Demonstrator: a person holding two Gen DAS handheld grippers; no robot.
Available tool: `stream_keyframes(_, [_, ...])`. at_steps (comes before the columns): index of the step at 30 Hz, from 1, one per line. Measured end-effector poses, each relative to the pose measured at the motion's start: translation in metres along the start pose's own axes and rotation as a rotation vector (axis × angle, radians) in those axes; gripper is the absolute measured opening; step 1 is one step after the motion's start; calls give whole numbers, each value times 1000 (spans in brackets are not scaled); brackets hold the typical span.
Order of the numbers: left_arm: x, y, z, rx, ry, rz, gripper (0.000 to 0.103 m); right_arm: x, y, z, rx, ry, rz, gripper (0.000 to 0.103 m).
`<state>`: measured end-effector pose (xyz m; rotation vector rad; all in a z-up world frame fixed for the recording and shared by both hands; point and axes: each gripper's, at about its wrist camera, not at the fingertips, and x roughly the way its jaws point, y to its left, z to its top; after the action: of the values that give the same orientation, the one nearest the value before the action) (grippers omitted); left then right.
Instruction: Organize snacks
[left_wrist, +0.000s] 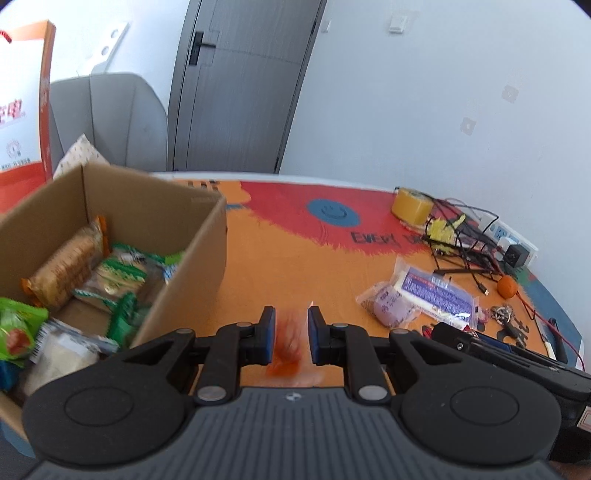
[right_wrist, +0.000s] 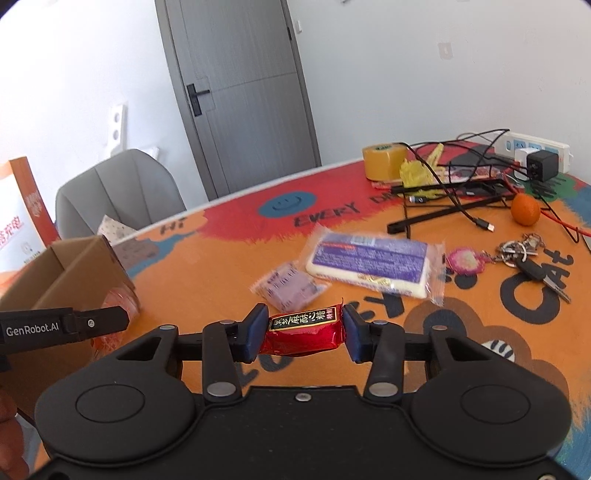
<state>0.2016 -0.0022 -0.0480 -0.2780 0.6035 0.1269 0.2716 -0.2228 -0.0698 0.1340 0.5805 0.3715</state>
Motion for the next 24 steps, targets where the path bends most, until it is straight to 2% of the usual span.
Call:
stream_keyframes(4, [-10, 2, 6, 8, -27, -2, 17, -5, 10, 6, -8, -23, 19, 44])
stream_keyframes(7, [-17, 5, 9, 6, -43, -2, 13, -9, 18, 10, -17, -38, 35, 44])
stream_keyframes(12, [-10, 10, 7, -4, 12, -7, 14, -12, 26, 12, -31, -49, 49, 44])
stream_keyframes(18, [6, 4, -5, 26, 77, -18, 21, -10, 20, 6, -20, -33, 33, 44])
stream_keyframes(24, [20, -1, -16, 46, 112, -4, 39, -8, 9, -3, -3, -16, 16, 44])
